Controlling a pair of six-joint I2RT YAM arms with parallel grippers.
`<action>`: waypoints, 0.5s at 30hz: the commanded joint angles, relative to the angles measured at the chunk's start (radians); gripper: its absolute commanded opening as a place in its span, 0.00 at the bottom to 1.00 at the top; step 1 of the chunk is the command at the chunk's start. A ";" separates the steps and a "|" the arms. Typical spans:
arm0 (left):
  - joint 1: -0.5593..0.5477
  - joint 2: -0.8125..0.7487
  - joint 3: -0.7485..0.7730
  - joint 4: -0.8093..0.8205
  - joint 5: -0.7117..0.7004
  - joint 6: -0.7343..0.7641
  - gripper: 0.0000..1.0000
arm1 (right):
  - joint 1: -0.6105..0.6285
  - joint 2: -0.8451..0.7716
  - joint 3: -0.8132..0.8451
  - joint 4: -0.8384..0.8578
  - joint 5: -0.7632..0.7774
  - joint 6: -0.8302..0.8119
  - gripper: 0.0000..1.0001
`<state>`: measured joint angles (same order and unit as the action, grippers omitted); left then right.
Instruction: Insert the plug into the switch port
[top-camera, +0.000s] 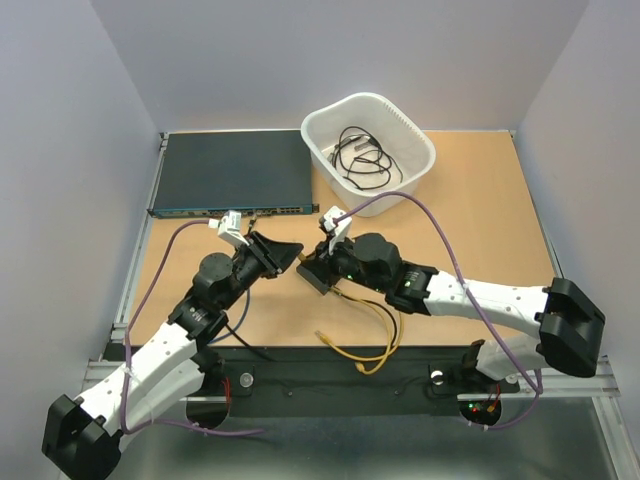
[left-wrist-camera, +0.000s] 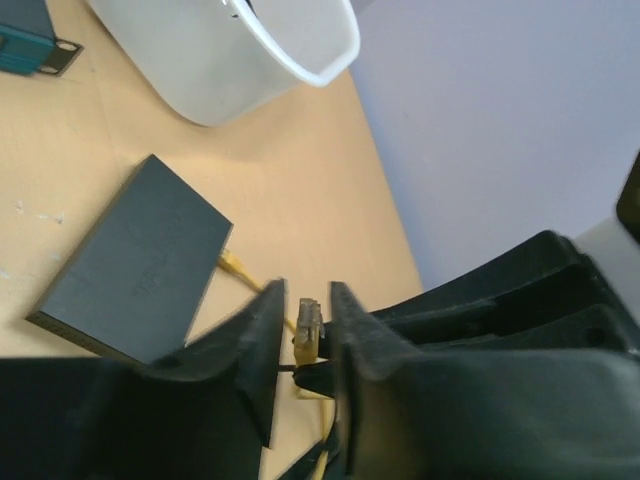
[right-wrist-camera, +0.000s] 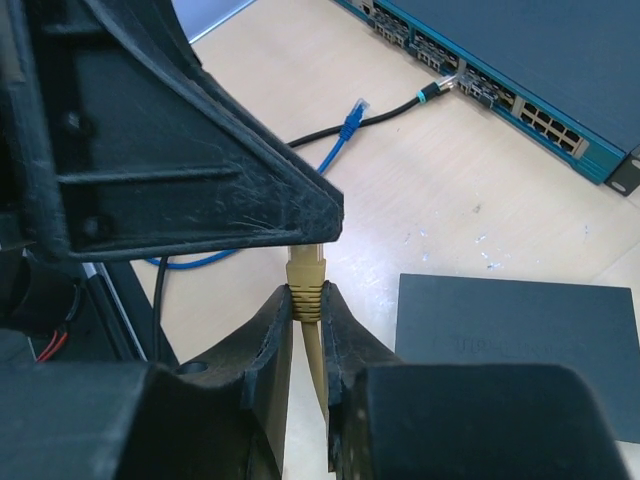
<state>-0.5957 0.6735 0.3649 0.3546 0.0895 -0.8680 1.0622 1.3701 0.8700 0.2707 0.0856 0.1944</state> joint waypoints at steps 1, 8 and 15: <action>-0.004 -0.038 0.002 0.069 0.018 0.018 0.40 | 0.010 -0.062 -0.037 0.099 -0.030 0.013 0.01; -0.001 -0.069 -0.001 0.066 0.013 0.030 0.57 | 0.010 -0.111 -0.100 0.130 -0.073 0.023 0.00; -0.003 -0.110 0.011 0.029 -0.034 0.063 0.63 | 0.010 -0.218 -0.177 0.119 -0.129 0.022 0.01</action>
<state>-0.5964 0.5896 0.3649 0.3637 0.0853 -0.8436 1.0622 1.2217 0.7044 0.3435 -0.0212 0.2146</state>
